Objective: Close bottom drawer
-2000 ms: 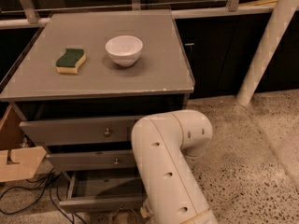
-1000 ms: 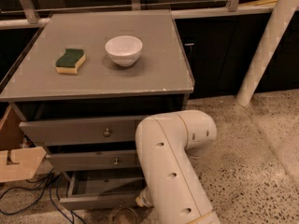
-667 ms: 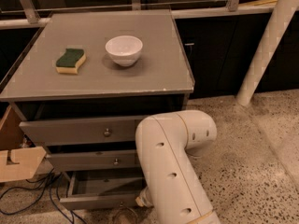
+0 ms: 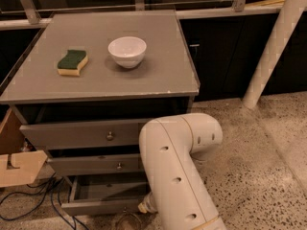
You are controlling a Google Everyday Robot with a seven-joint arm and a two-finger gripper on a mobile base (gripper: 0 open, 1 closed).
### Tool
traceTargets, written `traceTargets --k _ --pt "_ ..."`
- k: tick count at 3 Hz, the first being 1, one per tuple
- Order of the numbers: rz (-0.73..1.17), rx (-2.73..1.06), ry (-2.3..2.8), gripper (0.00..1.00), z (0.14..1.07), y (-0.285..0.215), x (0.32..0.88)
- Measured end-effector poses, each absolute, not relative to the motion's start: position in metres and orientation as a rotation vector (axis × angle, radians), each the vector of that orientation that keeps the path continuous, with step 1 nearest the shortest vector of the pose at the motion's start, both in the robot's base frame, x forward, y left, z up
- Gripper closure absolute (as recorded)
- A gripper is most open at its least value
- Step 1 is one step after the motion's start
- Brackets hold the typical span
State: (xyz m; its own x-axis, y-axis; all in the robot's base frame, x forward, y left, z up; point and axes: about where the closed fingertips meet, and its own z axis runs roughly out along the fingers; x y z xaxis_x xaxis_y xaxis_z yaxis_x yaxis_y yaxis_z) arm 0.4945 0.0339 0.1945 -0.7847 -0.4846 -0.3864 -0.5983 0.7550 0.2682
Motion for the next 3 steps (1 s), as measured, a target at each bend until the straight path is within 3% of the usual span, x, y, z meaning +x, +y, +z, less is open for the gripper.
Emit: traceTargets --k 1,3 --pt "0.552 -0.842 2.660 0.04 0.1945 0.0339 0.4945" --pt "0.552 -0.842 2.660 0.00 0.1945 0.0339 0.4945"
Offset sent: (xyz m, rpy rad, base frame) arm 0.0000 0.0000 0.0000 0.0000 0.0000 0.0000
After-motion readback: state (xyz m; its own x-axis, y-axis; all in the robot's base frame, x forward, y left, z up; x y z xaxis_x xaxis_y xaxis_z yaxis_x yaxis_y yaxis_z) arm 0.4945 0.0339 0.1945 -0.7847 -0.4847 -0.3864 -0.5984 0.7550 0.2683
